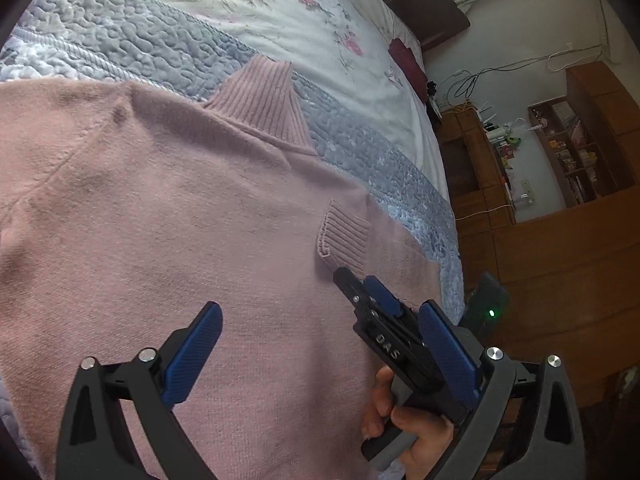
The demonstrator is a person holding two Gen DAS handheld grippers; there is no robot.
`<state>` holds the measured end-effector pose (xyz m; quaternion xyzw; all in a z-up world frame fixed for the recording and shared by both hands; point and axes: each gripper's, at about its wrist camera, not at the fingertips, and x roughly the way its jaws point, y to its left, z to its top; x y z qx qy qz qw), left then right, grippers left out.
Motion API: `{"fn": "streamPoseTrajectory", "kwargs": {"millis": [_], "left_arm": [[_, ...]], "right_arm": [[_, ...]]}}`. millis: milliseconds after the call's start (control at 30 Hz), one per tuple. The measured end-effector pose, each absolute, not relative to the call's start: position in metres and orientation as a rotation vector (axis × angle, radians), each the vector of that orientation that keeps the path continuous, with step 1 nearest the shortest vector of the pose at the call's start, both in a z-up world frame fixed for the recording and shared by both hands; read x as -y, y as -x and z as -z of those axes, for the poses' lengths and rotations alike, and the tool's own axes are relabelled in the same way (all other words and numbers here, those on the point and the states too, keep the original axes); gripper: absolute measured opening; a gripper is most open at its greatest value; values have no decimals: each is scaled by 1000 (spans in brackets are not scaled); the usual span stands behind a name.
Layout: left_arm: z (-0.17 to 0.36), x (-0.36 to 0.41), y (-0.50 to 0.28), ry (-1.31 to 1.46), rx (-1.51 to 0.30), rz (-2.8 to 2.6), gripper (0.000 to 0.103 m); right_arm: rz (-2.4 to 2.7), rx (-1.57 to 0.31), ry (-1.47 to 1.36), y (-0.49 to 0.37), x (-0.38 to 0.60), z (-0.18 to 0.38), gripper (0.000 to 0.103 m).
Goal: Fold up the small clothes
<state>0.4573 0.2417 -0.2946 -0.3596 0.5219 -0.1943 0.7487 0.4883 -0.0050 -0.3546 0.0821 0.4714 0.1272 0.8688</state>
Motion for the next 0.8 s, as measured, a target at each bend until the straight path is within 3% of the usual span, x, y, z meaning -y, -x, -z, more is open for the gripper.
{"fn": "streamPoseTrajectory", "kwargs": {"millis": [167, 333, 467, 533, 667, 700, 800], "left_arm": [[345, -195, -521, 928, -1265, 517, 99], [383, -152, -566, 862, -1379, 539, 97], [376, -131, -575, 757, -1382, 590, 93], [375, -124, -578, 682, -1421, 565, 31], [376, -120, -578, 631, -1454, 522, 21], [372, -121, -578, 631, -1445, 514, 12], [340, -128, -575, 626, -1379, 525, 6]], "right_arm": [[-198, -884, -499, -452, 67, 352, 68], [-221, -820, -520, -422, 75, 369, 68], [-240, -778, -563, -425, 83, 361, 67], [-221, -766, -583, -422, 89, 361, 67], [-215, -760, -659, -419, 99, 362, 67], [-219, -754, -658, -419, 98, 360, 67], [-229, -737, -641, -417, 94, 356, 67]]}}
